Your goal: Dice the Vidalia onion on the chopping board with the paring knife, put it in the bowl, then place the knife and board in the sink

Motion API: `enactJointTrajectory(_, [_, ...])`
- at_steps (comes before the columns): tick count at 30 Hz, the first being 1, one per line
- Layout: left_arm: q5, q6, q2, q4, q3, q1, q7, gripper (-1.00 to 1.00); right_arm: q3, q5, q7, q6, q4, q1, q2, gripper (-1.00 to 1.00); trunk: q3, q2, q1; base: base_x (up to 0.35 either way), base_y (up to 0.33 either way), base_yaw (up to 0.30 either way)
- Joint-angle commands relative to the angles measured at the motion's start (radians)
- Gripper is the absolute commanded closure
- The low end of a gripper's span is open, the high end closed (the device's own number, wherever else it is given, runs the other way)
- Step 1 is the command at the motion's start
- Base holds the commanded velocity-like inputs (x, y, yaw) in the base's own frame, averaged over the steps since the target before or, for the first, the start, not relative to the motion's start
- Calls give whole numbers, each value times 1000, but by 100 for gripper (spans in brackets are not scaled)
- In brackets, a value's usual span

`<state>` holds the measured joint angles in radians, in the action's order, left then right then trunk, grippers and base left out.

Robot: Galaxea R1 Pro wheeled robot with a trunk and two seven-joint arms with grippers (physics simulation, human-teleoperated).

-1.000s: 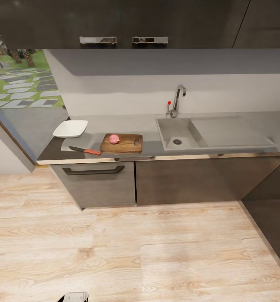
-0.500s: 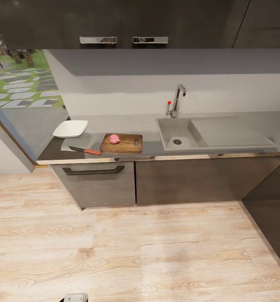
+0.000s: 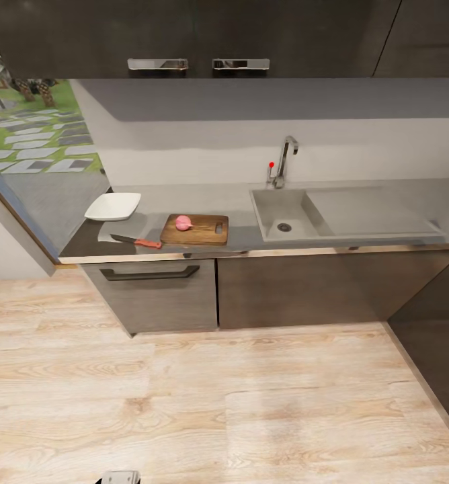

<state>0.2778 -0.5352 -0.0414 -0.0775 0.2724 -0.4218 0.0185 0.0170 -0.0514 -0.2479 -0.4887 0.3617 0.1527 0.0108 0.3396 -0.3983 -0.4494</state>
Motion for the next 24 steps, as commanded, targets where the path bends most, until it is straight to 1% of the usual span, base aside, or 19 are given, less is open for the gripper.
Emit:
enactJointTrajectory(1, [4, -6, 0, -4, 9, -2, 1, -100, 0, -5, 1, -2, 2, 1, 0, -100, 1, -2, -1, 0, 0, 0])
enactJointTrajectory(3, [4, -6, -4, -4, 8, -2, -11, -100, 0, -5, 1, -2, 2, 1, 0, -100, 1, -2, -1, 0, 0, 0])
enactJointTrajectory(4, [4, -6, -12, -4, 8, -2, -24, -100, 0, -5, 1, -2, 2, 1, 0, -100, 1, -2, -1, 0, 0, 0])
enactJointTrajectory(5, [5, -7, -24, -3, 9, -2, -57, -100, 0, -5, 1, -2, 2, 1, 0, -100, 1, -2, -1, 0, 0, 0])
enactJointTrajectory(6, [9, -8, -29, -3, 9, -2, -82, -100, 0, -5, 0, -2, 2, 1, 0, -100, 1, -2, -1, 0, 0, 0])
enactJointTrajectory(7, [13, -8, -30, -2, 9, -2, -93, -100, 0, -5, 1, -2, 2, 1, 0, -100, 1, -2, -1, 0, 0, 0])
enactJointTrajectory(9, [40, -11, -30, 4, 9, 15, -124, -100, 0, -5, 1, -2, 2, 1, 0, -100, 1, -2, -1, 0, 0, 0])
enactJointTrajectory(11, [62, -11, -28, 44, 9, 40, -137, -100, 0, -5, 1, -2, 2, 1, 0, -100, 1, -2, -1, 0, 0, 0])
enactJointTrajectory(12, [68, -9, -27, 80, 8, 58, -139, -100, 0, -5, 1, -2, 2, 1, 0, -100, 1, -2, -1, 0, 0, 0])
enactJointTrajectory(13, [73, -4, -27, 151, 8, 95, -140, -100, 0, -5, 1, -2, 2, 1, 0, -100, 1, -2, -1, 0, 0, 0])
enactJointTrajectory(14, [75, -1, -27, 176, 8, 107, -140, -100, 0, -5, 1, -2, 2, 1, 0, -100, 1, -2, -1, 0, 0, 0])
enactJointTrajectory(16, [77, 37, -29, 273, -6, 151, -141, -100, 0, -5, 1, -2, 2, 1, 0, -100, 1, -2, -1, 0, 0, 0])
enactJointTrajectory(17, [77, 52, -29, 295, -14, 162, -142, -100, 0, -5, 1, -2, 2, 1, 0, -100, 1, -2, -1, 0, 0, 0])
enactJointTrajectory(20, [77, 141, -30, 453, -79, 237, -145, -100, 0, -5, 1, -2, 2, 1, 0, -100, 1, -2, -1, 0, 0, 0])
enactJointTrajectory(22, [74, 177, -30, 571, -117, 294, -145, -100, 0, -5, 0, -2, 2, 1, 0, -100, 1, -2, -1, 0, 0, 0])
enactJointTrajectory(23, [73, 184, -30, 598, -125, 307, -145, -100, 0, -5, 0, -2, 2, 1, 0, -100, 1, -2, -1, 0, 0, 0])
enactJointTrajectory(24, [72, 196, -30, 649, -140, 329, -146, -100, 0, -5, 1, -2, 2, 1, 0, -100, 1, -2, -1, 0, 0, 0])
